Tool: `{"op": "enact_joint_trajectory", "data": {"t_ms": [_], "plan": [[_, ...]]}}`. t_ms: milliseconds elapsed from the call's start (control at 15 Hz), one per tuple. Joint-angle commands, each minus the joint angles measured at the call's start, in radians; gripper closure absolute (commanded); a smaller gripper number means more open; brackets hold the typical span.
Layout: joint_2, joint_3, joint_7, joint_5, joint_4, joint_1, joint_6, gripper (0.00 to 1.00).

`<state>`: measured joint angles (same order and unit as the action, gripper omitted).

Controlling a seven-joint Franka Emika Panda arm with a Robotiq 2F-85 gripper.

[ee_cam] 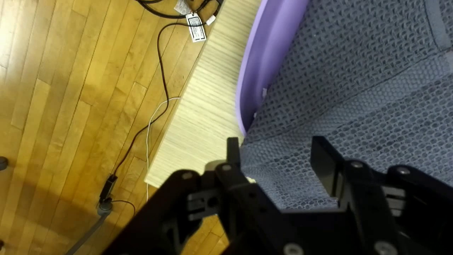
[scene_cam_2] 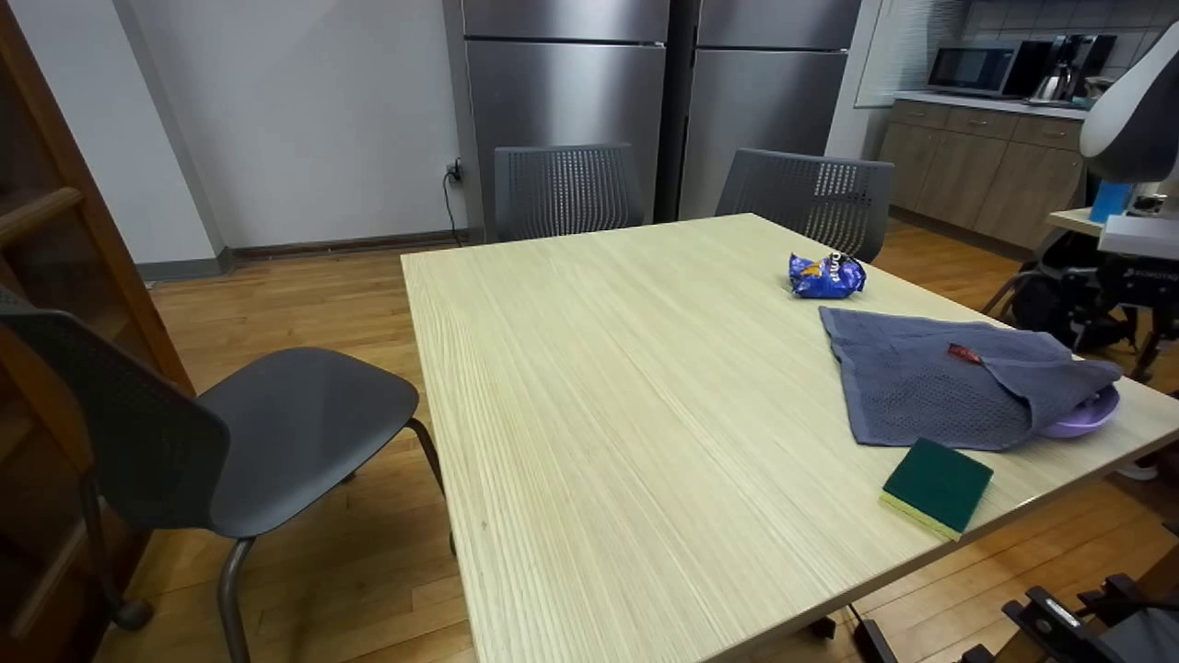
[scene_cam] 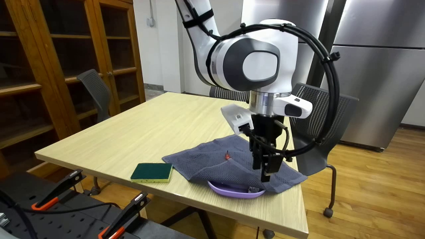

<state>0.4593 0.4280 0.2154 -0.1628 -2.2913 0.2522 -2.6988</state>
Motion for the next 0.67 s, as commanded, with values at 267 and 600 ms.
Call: {"op": "enact_joint_trajectory", "data": {"t_ms": [267,600], "plan": [[-0.035,-0.100,-0.025,-0.050,-0.002,0.049,0.040,0.00],[-0.025,-0.186,-0.046,-0.107,0.011,0.063,0.048,0.00]]}}
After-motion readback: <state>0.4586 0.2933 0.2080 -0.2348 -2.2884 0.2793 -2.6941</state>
